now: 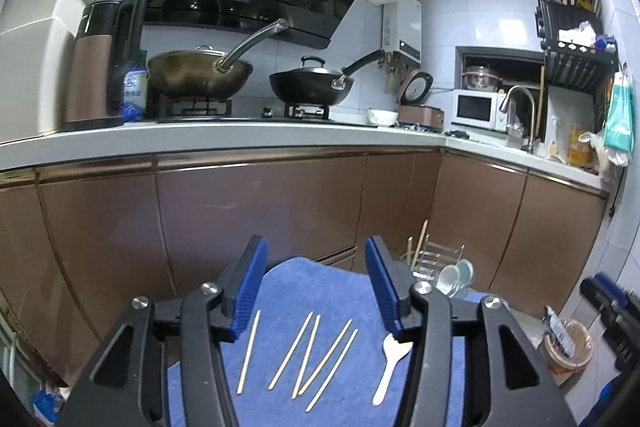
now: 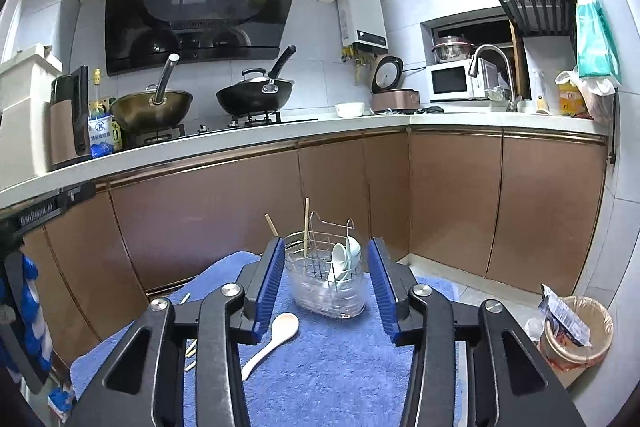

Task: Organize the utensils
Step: 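Move both open grippers back over the remaining utensils on the towel, then grasp a chopstick with the left gripper while the right gripper grasps the wooden spoon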

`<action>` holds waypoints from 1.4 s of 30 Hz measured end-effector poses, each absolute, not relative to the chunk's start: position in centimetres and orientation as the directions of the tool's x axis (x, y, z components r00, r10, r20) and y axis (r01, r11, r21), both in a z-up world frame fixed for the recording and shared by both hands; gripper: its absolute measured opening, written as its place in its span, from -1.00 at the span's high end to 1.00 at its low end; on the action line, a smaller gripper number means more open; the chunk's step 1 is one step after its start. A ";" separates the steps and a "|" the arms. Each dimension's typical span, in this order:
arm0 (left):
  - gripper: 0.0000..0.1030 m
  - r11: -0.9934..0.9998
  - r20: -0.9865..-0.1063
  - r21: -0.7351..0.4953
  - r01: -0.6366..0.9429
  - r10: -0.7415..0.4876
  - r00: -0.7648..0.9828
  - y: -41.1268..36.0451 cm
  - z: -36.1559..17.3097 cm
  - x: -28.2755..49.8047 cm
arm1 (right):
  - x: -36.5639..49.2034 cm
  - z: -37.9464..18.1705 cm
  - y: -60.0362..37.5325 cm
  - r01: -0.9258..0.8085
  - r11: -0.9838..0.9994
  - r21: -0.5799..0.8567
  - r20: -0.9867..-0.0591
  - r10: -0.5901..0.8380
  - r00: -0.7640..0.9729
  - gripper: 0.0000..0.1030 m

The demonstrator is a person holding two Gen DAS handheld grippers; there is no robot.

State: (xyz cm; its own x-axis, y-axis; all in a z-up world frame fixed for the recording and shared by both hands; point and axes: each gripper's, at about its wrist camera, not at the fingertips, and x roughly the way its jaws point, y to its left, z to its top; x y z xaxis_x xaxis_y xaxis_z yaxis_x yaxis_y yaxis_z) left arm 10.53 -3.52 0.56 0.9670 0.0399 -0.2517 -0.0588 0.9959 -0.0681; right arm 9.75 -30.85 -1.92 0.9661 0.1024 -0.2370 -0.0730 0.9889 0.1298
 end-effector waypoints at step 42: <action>0.15 0.961 -0.850 -0.215 0.172 -0.271 0.451 -2.3 -16.5 34.6 | 19.9 -14.3 -30.8 -0.087 0.938 0.336 -0.550 0.270 0.790 0.12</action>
